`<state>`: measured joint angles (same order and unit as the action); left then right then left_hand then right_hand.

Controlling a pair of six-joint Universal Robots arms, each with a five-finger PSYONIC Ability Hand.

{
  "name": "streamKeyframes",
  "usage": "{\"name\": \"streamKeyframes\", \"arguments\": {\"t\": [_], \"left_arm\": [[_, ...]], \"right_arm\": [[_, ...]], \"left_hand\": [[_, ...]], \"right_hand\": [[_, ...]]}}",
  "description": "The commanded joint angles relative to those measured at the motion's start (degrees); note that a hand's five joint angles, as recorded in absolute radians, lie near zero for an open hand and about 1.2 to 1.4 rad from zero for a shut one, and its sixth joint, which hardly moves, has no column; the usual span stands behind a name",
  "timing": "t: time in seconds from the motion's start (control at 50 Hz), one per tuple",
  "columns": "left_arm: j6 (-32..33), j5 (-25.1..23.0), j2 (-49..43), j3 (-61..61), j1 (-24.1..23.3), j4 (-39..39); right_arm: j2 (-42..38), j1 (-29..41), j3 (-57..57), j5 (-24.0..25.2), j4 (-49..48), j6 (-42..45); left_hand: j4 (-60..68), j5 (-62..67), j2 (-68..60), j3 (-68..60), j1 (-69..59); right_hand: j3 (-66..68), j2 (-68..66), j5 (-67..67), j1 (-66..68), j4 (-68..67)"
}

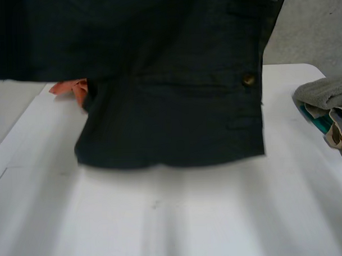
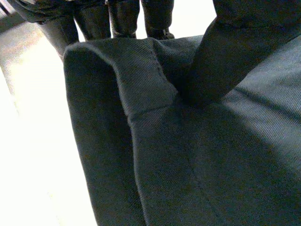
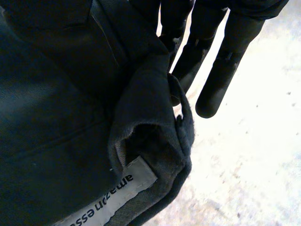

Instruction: Fold the laundry.

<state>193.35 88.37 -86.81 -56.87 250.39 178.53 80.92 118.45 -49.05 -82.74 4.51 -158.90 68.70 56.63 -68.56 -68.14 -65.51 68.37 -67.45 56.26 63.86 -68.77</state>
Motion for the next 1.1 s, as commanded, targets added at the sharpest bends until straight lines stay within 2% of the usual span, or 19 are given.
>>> {"name": "streamKeyframes", "arguments": {"t": [0.02, 0.12, 0.18, 0.28, 0.32, 0.34, 0.36, 0.38, 0.4, 0.48, 0.58, 0.66, 0.74, 0.8, 0.88, 0.9, 0.98, 1.1], "left_arm": [[0.5, -0.7, -10.5, 1.1, -0.2, 1.4], [0.6, -2.2, -22.3, 1.8, -0.9, 6.4], [1.1, -2.8, -28.0, 2.8, -1.0, 9.1], [1.5, -2.9, -42.2, 11.0, -0.7, 16.0], [1.3, -2.7, -45.9, 14.5, -0.5, 16.8], [1.2, -2.6, -47.6, 16.4, -0.5, 16.9], [0.9, -2.6, -50.4, 19.7, -0.6, 16.5], [0.6, -2.6, -51.4, 21.1, -0.7, 16.1], [0.4, -2.3, -52.1, 22.4, -0.7, 15.5], [-0.3, -0.5, -53.4, 25.4, -0.7, 12.4], [-0.1, 4.0, -49.4, 21.4, -1.0, 9.6], [1.7, 6.5, -42.3, 11.9, -1.0, 7.0], [5.1, 6.9, -30.7, -4.9, -2.4, 2.6], [6.3, 6.6, -24.7, -13.9, -3.6, 0.2], [7.0, 6.0, -13.6, -30.6, -6.7, -5.9], [7.0, 5.9, -12.0, -33.2, -7.4, -6.8], [6.9, 4.8, -6.1, -44.6, -10.5, -9.8], [6.4, 4.6, -4.2, -56.2, -11.9, -9.2]], "right_arm": [[-9.7, -0.2, -0.5, -1.3, 0.8, -0.3], [-16.7, 0.2, -3.7, -3.6, -2.1, -0.2], [-21.5, 0.7, -5.0, -6.6, -7.1, 0.0], [-29.8, 1.2, -4.8, -15.8, -20.0, 3.4], [-32.1, 1.5, -4.4, -17.7, -24.2, 5.5], [-33.2, 1.8, -4.0, -18.2, -26.0, 6.4], [-35.3, 2.7, -3.2, -17.7, -29.4, 8.4], [-36.2, 2.9, -2.7, -17.0, -30.4, 9.5], [-37.1, 3.3, -2.0, -16.2, -30.8, 10.6], [-37.9, 3.7, -0.5, -13.1, -26.9, 13.6], [-34.7, 2.8, -1.2, -11.2, -20.7, 11.0], [-29.9, 1.8, -4.5, -8.9, -12.5, 10.8], [-21.9, 0.2, -12.6, -1.8, -1.2, 12.8], [-17.7, -0.8, -17.9, 1.4, 3.7, 13.9], [-11.7, -2.8, -27.7, 6.3, 10.2, 16.4], [-9.7, -3.5, -31.5, 7.8, 11.8, 17.7], [-6.1, -5.8, -41.5, 11.3, 11.7, 20.5], [-4.6, -8.9, -53.7, 15.7, 2.6, 21.9]], "left_hand": [[11.3, 13.4, -11.4, -11.9, -14.5], [11.3, 13.4, -11.4, -11.9, -14.5], [11.3, 13.4, -11.4, -11.9, -14.5], [11.3, 13.4, -11.4, -11.9, -14.5], [11.3, 13.4, -11.4, -11.9, -14.5], [5.3, 7.4, -5.5, -5.9, -8.5], [-33.4, -31.3, 33.2, 32.8, 30.2], [-54.4, -52.3, 54.3, 53.8, 51.2], [-58.7, -56.6, 58.6, 58.1, 55.5], [-58.7, -56.6, 58.6, 58.1, 55.5], [-58.7, -56.6, 58.6, 58.1, 55.5], [-58.7, -56.6, 58.6, 58.1, 55.5], [-58.7, -56.6, 58.6, 58.1, 55.5], [-58.7, -56.6, 58.6, 58.1, 55.5], [-44.6, -42.5, 44.4, 44.0, 41.4], [-41.5, -39.5, 41.4, 41.0, 38.3], [-29.6, -27.5, 29.4, 29.0, 26.4], [-33.1, -31.0, 32.9, 32.5, 29.9]], "right_hand": [[11.6, -12.5, 13.7, 16.1, -11.2], [11.6, -12.5, 13.7, 16.1, -11.2], [11.6, -12.5, 13.7, 16.1, -11.2], [11.6, -12.5, 13.7, 16.1, -11.2], [9.9, -10.9, 12.1, 14.4, -9.5], [-6.6, 5.6, -4.5, -2.1, 7.0], [-57.2, 56.3, -55.1, -52.7, 57.6], [-58.4, 57.5, -56.3, -53.9, 58.8], [-58.4, 57.5, -56.3, -53.9, 58.8], [-58.4, 57.5, -56.3, -53.9, 58.8], [-58.4, 57.5, -56.3, -53.9, 58.8], [-58.4, 57.5, -56.3, -53.9, 58.8], [-58.4, 57.5, -56.3, -53.9, 58.8], [-58.4, 57.5, -56.3, -53.9, 58.8], [-48.5, 47.5, -46.4, -44.0, 48.9], [-42.6, 41.7, -40.5, -38.1, 43.0], [-32.5, 31.6, -30.4, -28.0, 32.9], [-31.6, 30.7, -29.5, -27.1, 32.0]]}}
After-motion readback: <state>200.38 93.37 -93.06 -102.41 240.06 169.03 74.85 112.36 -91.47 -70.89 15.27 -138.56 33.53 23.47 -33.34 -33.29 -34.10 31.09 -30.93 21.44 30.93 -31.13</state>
